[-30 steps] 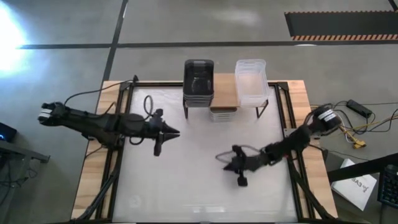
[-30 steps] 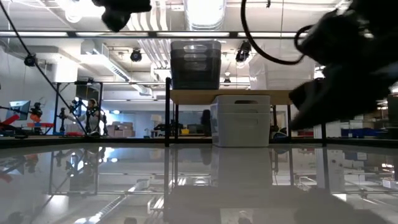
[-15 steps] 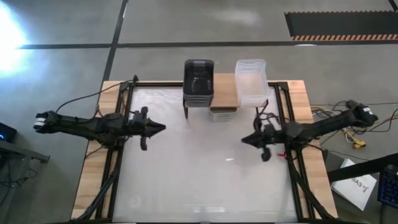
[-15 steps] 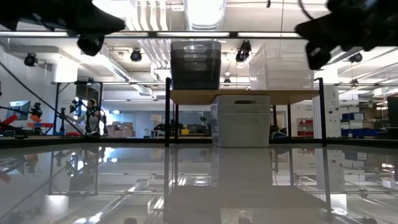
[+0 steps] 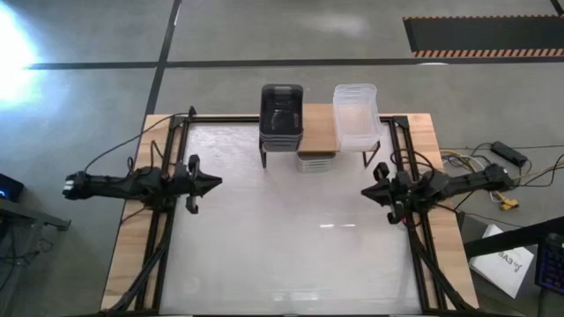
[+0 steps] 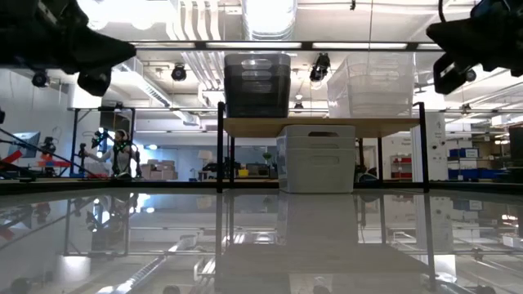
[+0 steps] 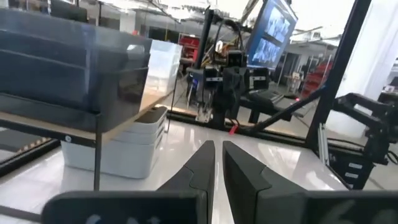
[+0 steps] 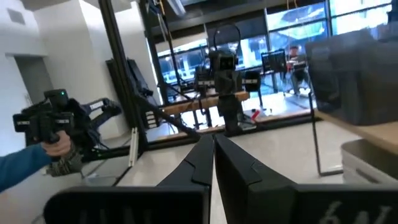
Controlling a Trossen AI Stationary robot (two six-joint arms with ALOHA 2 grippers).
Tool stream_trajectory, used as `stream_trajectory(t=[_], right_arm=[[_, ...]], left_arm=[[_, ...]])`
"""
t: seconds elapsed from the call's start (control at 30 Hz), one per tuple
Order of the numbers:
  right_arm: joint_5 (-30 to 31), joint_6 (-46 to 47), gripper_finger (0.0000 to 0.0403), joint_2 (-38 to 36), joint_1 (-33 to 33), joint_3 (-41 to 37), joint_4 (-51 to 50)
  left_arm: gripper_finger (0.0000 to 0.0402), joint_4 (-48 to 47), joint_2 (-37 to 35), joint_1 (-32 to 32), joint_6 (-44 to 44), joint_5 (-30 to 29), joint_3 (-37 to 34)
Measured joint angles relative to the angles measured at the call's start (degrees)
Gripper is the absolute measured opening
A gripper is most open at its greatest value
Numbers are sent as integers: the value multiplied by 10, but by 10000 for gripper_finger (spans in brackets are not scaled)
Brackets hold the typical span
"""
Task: Stack baskets on shelf by color
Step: Return to Home Position
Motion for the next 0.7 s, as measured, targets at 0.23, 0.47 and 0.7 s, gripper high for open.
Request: stream_trajectory(t=[0.23,0.47,0.7], right_arm=[[51,-56,9,-63,0,0,-32],[51,-5,9,-63,0,0,-104],[44,1,9,-63,13,0,-130]], left_arm=[[15,-16,-93,0,20,-4,-54],[15,-30,-71,7,34,-5,-55],[15,-42,-73,7,88,65,-56]])
